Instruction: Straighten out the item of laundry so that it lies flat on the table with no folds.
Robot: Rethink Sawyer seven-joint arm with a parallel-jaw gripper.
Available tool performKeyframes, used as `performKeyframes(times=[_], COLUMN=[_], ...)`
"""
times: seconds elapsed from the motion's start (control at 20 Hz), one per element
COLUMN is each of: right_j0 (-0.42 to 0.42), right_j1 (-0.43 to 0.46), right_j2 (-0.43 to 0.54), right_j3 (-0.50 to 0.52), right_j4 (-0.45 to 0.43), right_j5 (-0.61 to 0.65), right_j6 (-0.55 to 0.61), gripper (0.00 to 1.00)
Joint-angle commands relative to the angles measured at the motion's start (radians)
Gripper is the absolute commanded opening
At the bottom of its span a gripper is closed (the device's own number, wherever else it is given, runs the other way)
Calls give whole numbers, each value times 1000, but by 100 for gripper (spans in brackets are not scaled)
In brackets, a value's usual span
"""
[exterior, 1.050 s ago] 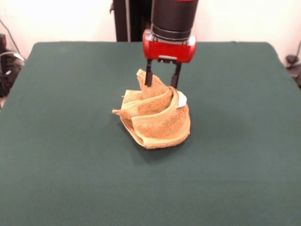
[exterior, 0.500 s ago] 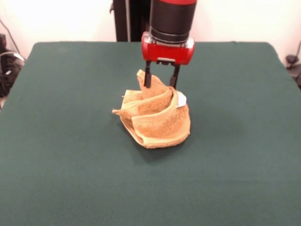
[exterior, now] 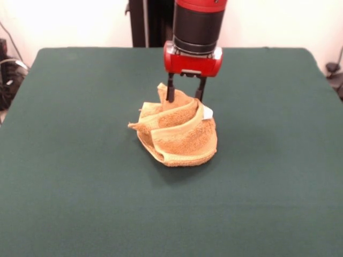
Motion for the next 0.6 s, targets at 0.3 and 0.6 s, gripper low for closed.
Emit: performKeyframes(times=[0.3, 0.6], right_j0=[32, 29], right_j1=[8, -10], right_j2=[70, 73], right_j3=[24, 51], right_j4=[22, 20], right_j5=[-24, -27], right_j6=[196, 197], gripper=[100, 100])
